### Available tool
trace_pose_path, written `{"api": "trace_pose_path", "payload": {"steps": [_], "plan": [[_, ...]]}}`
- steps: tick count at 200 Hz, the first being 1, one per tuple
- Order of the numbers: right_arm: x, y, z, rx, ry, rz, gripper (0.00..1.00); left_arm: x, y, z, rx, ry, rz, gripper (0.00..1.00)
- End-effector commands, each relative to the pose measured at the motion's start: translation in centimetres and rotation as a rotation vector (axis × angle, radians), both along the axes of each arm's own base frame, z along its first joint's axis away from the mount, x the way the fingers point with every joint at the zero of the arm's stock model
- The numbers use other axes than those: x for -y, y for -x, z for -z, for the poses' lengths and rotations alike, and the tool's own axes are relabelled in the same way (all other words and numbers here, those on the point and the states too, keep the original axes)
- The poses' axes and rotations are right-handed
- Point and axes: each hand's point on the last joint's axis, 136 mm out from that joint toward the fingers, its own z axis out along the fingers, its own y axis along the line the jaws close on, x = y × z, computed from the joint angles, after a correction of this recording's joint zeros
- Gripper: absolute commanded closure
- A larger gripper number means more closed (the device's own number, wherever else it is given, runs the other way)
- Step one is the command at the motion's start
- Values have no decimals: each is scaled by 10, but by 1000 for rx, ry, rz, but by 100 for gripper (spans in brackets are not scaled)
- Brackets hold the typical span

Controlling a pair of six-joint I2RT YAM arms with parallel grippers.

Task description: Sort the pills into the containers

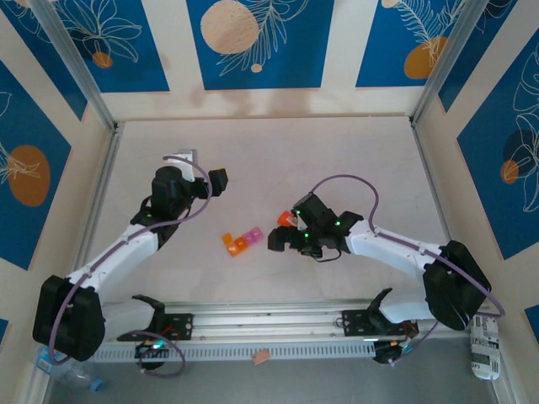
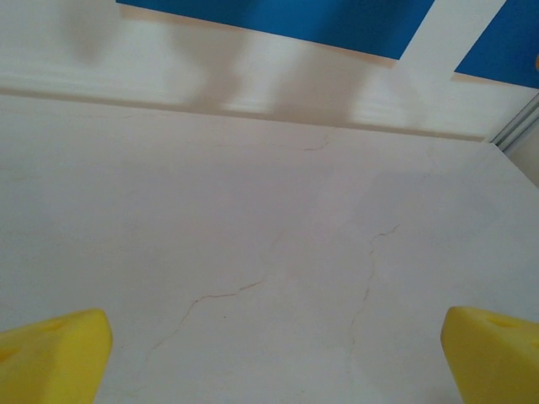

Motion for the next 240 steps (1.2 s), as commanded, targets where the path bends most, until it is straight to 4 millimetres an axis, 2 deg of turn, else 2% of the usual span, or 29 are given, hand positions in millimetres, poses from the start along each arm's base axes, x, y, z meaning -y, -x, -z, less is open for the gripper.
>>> {"api": "trace_pose_path", "payload": {"steps": [1,67,119,174,202,240], "plan": [[-11,-6,3,-38,-37,49,3,7,-5,-14,15,44,23,0],[-3,-36,19,-64,-24,150,2,26,-16,2,-68,21,84,0],[13,-66,17,-54,-48,251,3,65,-28,26,-181,15,215,0],[28,-100,11,-60,-92,346,3,102,-29,47,-265,-2,316,0],[31,-114,13,-102,-88,364,3,108,-29,48,-264,0,324,0],[32,-124,17,-159,-46,351,3,106,-28,45,-250,2,313,0]]}}
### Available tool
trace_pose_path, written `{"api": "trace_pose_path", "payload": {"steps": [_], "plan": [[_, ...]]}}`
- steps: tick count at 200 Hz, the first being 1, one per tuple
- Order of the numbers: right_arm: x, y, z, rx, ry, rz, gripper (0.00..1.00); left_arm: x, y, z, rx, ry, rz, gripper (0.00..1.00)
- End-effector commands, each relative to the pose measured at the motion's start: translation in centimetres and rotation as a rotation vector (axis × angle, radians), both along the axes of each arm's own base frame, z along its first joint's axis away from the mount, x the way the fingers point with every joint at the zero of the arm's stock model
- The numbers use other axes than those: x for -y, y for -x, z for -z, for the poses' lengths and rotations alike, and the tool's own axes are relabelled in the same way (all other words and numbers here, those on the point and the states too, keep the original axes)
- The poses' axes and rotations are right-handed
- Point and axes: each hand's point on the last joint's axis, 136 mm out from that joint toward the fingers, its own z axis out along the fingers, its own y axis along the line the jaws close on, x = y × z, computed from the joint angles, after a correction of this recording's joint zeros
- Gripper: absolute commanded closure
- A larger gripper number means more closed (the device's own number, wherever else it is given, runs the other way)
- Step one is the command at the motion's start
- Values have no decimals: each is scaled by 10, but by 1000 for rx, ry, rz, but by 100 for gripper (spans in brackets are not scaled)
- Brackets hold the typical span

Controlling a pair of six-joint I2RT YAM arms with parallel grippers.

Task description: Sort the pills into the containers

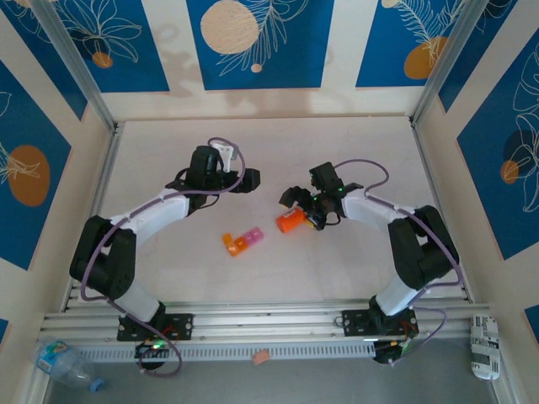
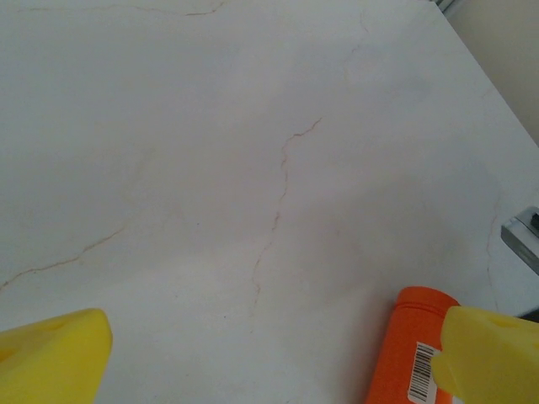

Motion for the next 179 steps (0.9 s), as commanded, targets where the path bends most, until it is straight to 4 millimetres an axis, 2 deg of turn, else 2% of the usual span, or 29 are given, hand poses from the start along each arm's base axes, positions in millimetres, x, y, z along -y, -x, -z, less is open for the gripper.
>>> {"api": "trace_pose_path", "payload": {"steps": [1,32,87,131,179], "plan": [[-2,3,0,-66,9,-33,3,4,-1,-11,23,13,10,0],[-2,1,4,-123,88,-70,4,0,-1,-13,45,4,-7,0],[-3,7,22,-223,293,-196,7,-8,-5,-21,95,13,-51,0],[4,6,29,-261,421,-279,14,-16,-4,-29,131,35,-72,0],[9,-4,31,-265,509,-342,23,-24,0,-29,137,57,-81,0]]}}
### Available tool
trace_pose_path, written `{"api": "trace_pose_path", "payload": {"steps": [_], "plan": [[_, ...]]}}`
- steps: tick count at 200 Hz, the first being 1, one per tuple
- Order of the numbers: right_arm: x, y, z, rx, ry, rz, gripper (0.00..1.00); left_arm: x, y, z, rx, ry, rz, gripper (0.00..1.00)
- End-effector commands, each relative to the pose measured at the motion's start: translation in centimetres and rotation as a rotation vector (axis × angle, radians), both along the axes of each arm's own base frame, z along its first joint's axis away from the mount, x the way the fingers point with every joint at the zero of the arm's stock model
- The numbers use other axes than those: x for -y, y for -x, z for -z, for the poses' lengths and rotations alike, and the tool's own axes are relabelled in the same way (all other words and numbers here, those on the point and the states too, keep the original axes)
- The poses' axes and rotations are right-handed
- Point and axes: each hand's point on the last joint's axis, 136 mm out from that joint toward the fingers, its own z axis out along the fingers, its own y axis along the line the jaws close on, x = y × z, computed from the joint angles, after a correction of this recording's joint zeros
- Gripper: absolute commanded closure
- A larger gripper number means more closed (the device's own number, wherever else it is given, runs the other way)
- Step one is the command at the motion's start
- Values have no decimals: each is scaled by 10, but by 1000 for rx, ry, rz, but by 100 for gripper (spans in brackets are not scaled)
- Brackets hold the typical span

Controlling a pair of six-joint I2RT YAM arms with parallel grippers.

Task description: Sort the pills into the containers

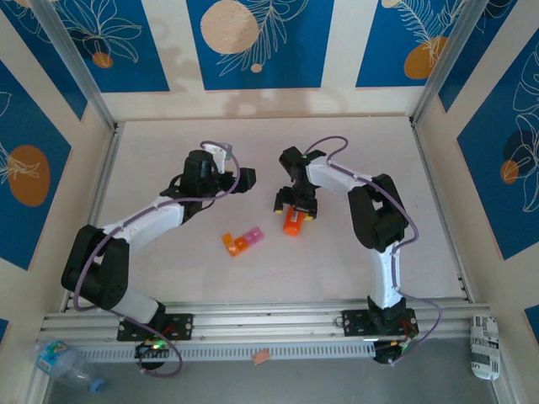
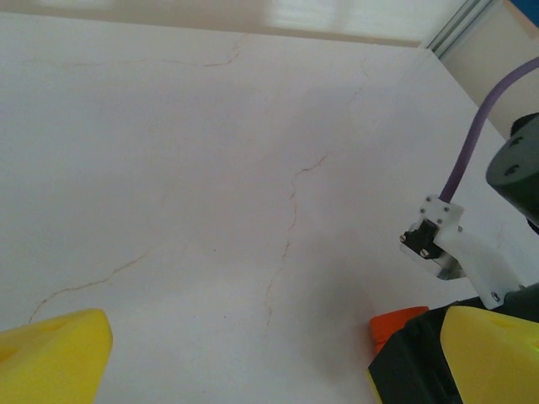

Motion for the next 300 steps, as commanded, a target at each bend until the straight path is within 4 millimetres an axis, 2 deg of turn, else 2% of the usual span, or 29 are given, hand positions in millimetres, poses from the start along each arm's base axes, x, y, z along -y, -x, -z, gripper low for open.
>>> {"api": "trace_pose_path", "payload": {"steps": [1,29,52,74,88,110,124,141,156,163,178,188,218,259,280,300], "plan": [[10,5,1,-36,80,-59,24,-6,0,-13,37,34,-18,0],[7,1,9,-67,97,-88,33,-9,4,-13,36,39,-17,0],[7,2,16,-85,101,-109,51,-11,7,-17,40,41,-16,0],[7,2,14,-67,81,-111,70,-14,11,-21,50,43,-15,0],[6,-1,7,-34,51,-100,79,-14,14,-25,60,55,-13,0],[7,-8,-15,63,10,-73,80,-18,19,-31,71,86,-34,0],[9,-14,-36,169,-20,-51,81,-20,22,-36,91,99,-39,0],[9,-18,-59,308,-73,-33,80,-25,28,-38,113,103,-46,0],[12,-15,-67,362,-95,-14,75,-27,32,-38,124,106,-47,0],[13,-13,-67,358,-102,-10,65,-28,34,-39,124,103,-44,0],[15,-8,-63,320,-87,-8,28,-28,36,-39,122,102,-42,0],[14,-6,-61,300,-76,-16,20,-29,37,-38,121,99,-42,0],[8,-6,-56,250,-45,-33,16,-31,37,-36,122,93,-53,0],[1,-13,-26,131,13,-36,15,-30,38,-38,130,82,-41,0],[-5,-13,-10,80,39,-55,18,-31,39,-41,143,75,-38,0],[-10,-12,2,43,53,-83,25,-32,40,-42,150,70,-36,0]]}}
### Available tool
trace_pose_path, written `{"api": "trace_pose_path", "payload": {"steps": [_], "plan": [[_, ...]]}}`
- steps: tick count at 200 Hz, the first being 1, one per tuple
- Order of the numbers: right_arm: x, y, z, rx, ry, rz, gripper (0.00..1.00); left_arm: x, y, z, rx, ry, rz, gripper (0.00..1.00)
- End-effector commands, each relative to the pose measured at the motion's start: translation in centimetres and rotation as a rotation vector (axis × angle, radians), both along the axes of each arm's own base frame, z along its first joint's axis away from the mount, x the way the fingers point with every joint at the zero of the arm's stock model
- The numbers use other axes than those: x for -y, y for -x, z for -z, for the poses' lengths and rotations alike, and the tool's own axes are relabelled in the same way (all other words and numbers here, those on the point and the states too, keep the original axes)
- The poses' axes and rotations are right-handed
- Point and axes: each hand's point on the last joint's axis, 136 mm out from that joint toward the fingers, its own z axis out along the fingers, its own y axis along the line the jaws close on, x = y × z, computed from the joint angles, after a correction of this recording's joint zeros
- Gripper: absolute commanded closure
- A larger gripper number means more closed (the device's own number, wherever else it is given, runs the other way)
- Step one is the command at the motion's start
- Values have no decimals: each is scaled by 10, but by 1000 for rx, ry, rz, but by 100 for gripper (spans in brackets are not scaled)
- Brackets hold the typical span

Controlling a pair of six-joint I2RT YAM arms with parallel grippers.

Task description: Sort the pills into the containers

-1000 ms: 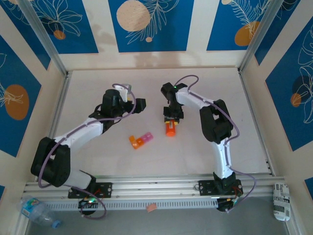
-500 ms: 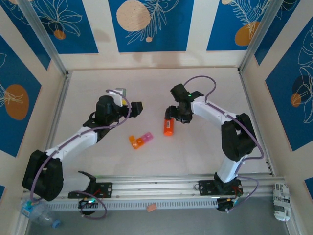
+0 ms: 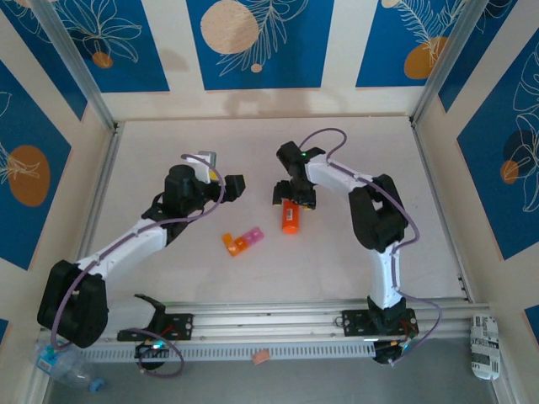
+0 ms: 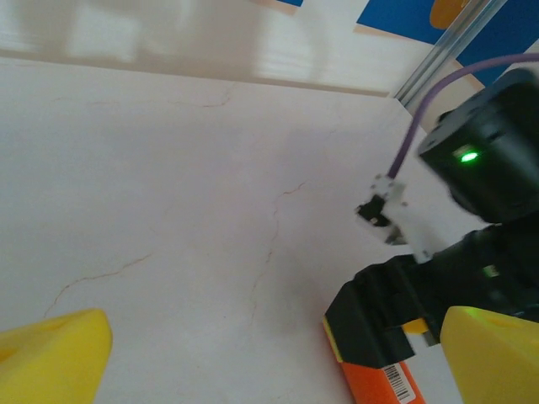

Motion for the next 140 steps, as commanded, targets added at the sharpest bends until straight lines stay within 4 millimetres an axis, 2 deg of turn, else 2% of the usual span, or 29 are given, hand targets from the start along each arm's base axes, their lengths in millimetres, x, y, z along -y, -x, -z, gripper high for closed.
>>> {"api": "trace_pose_path", "payload": {"steps": [1,15,51,70,100,140], "plan": [[-4,12,6,-74,31,-24,25,-6,1,-9,48,-14,-6,0],[-7,14,13,-90,47,-46,33,-6,2,-9,50,-17,-4,0],[-10,20,21,-113,54,-85,66,-6,3,-10,58,-20,0,0],[-9,22,21,-106,53,-91,78,-6,4,-10,59,-21,1,0],[-2,21,7,-18,32,-65,82,-7,5,-10,56,-29,1,0],[8,16,-34,191,-59,-7,82,-9,6,-10,55,-36,-3,0]]}}
